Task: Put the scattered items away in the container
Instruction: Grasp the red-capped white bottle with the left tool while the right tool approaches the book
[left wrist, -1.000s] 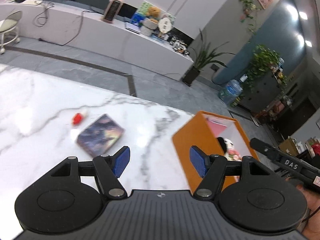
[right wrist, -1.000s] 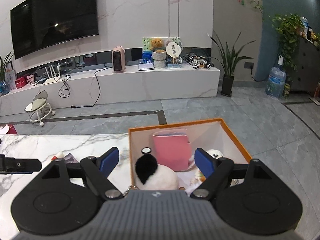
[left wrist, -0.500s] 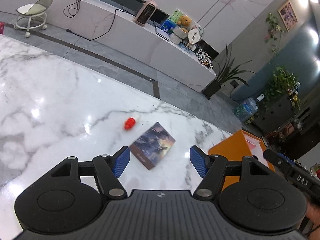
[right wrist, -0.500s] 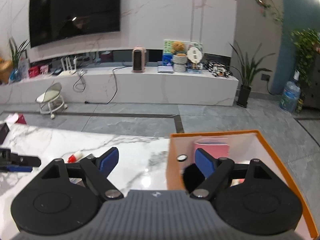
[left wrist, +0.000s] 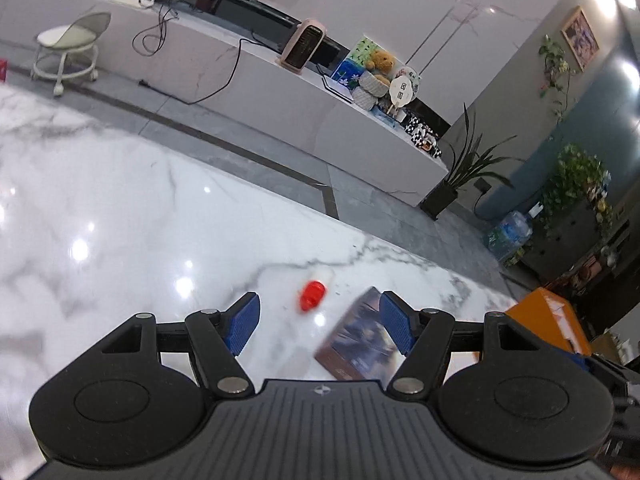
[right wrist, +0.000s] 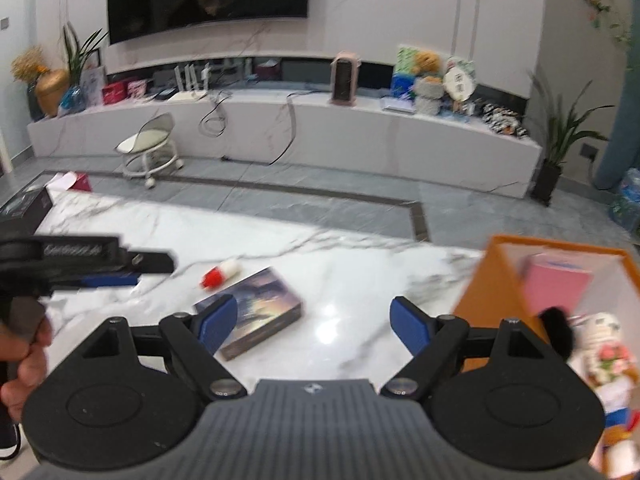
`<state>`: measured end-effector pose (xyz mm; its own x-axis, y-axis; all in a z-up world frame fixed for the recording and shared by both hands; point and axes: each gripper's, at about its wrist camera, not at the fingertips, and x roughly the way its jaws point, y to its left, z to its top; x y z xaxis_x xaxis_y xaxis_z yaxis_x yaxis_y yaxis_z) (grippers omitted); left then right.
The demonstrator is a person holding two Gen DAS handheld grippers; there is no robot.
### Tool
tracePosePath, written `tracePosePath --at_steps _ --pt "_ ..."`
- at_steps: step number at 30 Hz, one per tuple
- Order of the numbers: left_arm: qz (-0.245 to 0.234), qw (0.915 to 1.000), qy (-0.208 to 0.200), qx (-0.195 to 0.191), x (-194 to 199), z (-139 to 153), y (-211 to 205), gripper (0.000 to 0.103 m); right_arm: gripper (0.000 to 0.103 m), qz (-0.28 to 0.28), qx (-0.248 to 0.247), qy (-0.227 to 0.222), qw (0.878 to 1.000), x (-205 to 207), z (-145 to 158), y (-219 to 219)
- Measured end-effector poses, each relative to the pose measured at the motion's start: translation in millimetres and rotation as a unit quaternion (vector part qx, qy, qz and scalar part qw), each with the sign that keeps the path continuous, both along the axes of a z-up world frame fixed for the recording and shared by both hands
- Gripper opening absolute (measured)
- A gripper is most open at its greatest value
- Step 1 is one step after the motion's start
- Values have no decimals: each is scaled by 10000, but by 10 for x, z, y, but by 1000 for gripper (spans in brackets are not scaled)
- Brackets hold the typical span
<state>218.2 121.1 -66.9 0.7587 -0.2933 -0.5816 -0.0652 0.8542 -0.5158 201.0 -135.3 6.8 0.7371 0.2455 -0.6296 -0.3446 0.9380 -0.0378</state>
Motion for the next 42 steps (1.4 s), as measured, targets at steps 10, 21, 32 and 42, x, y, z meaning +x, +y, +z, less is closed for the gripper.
tracePosePath --at_steps 10,21,32,42 --pt "66 9996 124 252 139 -122 16 78 85 12 53 445 9990 99 -424 482" --pt "-233 9979 55 602 276 -221 -159 78 88 -243 293 543 9978 180 -596 602" --pt "-506 9932 -16 1044 498 -224 -351 75 87 -327 178 359 9987 235 -730 694" --pt "-587 9818 124 1804 518 -201 -402 27 88 -365 199 404 9983 257 -765 750"
